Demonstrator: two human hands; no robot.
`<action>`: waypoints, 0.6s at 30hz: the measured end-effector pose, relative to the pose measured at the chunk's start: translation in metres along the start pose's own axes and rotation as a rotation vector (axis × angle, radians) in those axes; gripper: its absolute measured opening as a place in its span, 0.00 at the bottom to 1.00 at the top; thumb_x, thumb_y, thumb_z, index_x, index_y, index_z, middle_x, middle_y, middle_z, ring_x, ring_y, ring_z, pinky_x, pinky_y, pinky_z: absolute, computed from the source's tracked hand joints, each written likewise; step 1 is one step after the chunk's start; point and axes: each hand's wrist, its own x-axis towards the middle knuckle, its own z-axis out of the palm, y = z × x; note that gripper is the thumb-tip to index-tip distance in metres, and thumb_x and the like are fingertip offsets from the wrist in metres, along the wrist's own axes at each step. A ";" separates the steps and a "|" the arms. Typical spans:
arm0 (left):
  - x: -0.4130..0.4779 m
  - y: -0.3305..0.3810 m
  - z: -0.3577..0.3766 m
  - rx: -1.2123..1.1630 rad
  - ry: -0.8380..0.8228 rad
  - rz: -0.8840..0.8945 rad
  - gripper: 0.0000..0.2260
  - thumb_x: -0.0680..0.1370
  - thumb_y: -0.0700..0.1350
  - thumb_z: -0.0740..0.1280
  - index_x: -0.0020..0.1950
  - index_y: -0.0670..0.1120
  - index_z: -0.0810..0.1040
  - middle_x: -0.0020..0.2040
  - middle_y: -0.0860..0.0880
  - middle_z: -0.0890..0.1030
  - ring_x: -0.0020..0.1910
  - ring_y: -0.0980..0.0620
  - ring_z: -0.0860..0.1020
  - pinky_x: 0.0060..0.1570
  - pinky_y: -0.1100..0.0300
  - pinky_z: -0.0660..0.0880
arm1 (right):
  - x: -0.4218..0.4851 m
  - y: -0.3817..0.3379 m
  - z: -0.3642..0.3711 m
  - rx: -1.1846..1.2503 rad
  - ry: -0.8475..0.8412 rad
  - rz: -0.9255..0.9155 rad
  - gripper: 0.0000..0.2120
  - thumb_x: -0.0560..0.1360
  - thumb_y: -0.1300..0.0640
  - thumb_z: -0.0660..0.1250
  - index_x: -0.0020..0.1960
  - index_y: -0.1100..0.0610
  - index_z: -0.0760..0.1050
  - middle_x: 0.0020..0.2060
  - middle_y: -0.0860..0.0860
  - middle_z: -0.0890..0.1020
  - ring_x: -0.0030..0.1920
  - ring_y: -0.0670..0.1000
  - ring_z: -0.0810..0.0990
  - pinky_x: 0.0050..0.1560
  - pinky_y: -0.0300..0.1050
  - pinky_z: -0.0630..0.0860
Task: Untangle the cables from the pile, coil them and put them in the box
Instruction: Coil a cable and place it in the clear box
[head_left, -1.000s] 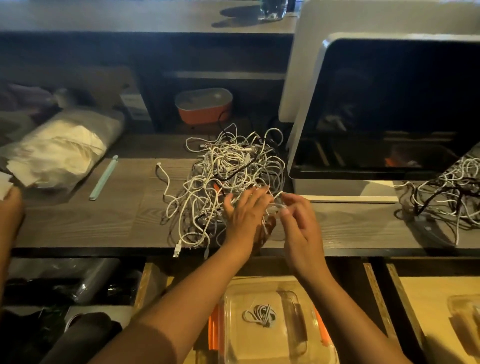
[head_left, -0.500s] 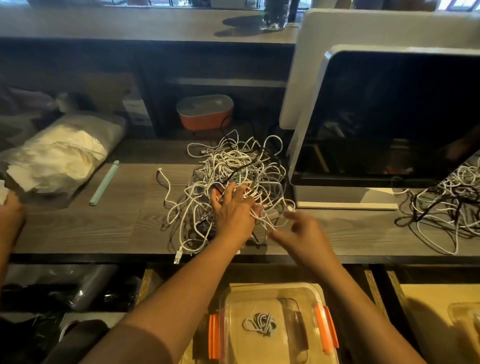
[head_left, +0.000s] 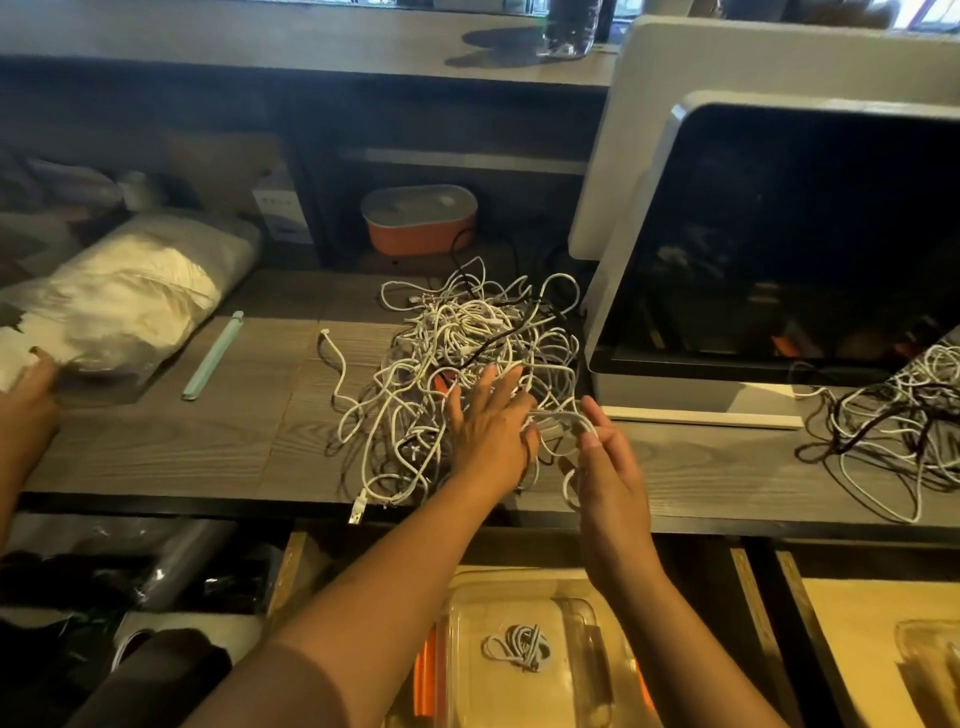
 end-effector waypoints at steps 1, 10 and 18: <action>0.001 0.002 0.000 -0.015 -0.012 0.000 0.15 0.80 0.48 0.59 0.67 0.52 0.70 0.78 0.54 0.51 0.76 0.51 0.41 0.73 0.43 0.38 | 0.000 -0.001 0.002 0.057 0.026 0.023 0.12 0.82 0.56 0.54 0.52 0.47 0.77 0.66 0.44 0.73 0.66 0.44 0.70 0.56 0.38 0.68; 0.011 0.002 0.000 -0.020 -0.014 0.083 0.10 0.78 0.45 0.61 0.58 0.50 0.74 0.78 0.51 0.51 0.77 0.49 0.41 0.72 0.50 0.34 | 0.007 -0.016 -0.002 0.124 0.136 -0.008 0.15 0.81 0.61 0.52 0.40 0.59 0.73 0.38 0.52 0.80 0.45 0.50 0.78 0.52 0.47 0.74; 0.014 -0.006 0.003 0.085 -0.035 0.149 0.16 0.76 0.45 0.64 0.64 0.51 0.72 0.78 0.52 0.47 0.76 0.48 0.39 0.73 0.50 0.35 | 0.009 -0.009 -0.011 -0.164 0.132 -0.146 0.09 0.77 0.67 0.59 0.40 0.56 0.66 0.31 0.51 0.71 0.27 0.42 0.70 0.26 0.35 0.68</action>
